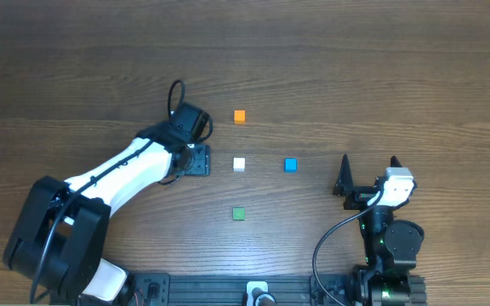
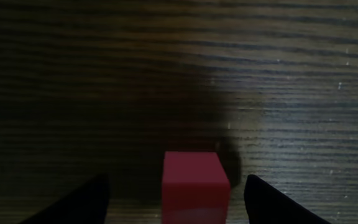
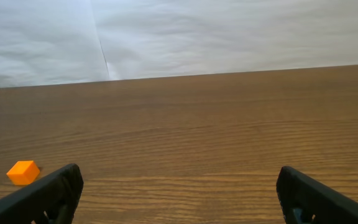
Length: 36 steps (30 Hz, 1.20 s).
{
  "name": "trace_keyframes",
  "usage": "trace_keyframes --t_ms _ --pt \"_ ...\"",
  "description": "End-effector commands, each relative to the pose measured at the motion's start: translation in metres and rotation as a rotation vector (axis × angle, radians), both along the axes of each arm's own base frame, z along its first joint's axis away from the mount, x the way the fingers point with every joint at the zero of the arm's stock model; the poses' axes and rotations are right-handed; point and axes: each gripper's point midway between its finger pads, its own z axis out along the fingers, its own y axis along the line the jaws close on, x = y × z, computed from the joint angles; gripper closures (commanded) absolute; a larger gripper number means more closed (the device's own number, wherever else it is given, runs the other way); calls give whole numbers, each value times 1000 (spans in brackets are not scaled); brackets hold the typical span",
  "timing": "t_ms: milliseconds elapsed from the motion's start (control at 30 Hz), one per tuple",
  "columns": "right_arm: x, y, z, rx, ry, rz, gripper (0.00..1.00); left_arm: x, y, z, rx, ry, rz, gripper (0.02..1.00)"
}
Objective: Stack Cubes
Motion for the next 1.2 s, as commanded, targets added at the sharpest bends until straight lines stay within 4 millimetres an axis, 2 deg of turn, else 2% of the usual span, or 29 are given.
trace_keyframes --t_ms 33,233,433,700,867,1067,1200 --pt "0 1 -1 -5 -2 6 9 8 -1 -1 18 -18 3 338" --pt "0 1 -1 -5 -2 6 7 8 -1 -1 17 -18 6 463" --pt "0 1 -1 -5 -2 6 9 8 -1 -1 12 -18 24 678" --pt "0 1 -1 -5 -2 6 9 9 -2 2 7 -24 32 787" --pt "0 1 -1 -5 -2 6 7 16 -14 23 -20 -44 54 827" --pt "0 1 -1 -5 -2 6 7 25 -53 66 -36 -81 25 840" --pt "0 1 -1 -5 -2 6 9 23 -73 80 -51 -81 23 838"
